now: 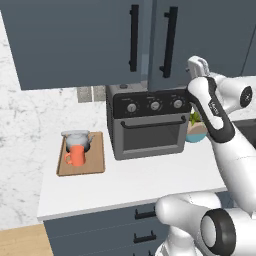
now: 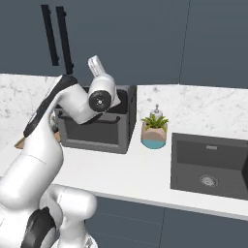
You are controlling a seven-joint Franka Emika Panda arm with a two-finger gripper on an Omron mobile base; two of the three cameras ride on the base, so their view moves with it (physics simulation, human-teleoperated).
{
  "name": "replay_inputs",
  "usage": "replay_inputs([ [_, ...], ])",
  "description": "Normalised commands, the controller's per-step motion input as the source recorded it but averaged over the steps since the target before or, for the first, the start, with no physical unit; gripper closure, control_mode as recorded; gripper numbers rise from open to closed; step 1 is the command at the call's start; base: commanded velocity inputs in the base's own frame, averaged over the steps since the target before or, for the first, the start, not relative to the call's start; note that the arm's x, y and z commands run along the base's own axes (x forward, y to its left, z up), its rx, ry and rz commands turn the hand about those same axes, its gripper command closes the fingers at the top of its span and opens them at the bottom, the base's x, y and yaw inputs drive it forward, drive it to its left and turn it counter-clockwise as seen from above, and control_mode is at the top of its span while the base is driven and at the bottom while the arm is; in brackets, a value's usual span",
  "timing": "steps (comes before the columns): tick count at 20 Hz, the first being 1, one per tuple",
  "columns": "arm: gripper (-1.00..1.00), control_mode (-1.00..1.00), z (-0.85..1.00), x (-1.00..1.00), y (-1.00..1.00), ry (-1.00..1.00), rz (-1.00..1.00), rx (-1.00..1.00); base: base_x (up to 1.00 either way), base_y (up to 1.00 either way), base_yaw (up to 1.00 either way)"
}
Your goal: Pick the kettle from the counter and place it on the tray. Then pick the mug from the cabinet and place it on the tray. Then close the cabinet doors.
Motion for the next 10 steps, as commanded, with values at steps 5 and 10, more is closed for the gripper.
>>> replay_inputs([
  [5, -1.0, -1.0, 0.0, 0.87, 0.2, 0.05, -0.13, 0.0, 0.0, 0.0, 0.0],
  [10, -1.0, -1.0, 0.0, 0.81, 0.19, 0.05, -0.13, 0.0, 0.0, 0.0, 0.0],
])
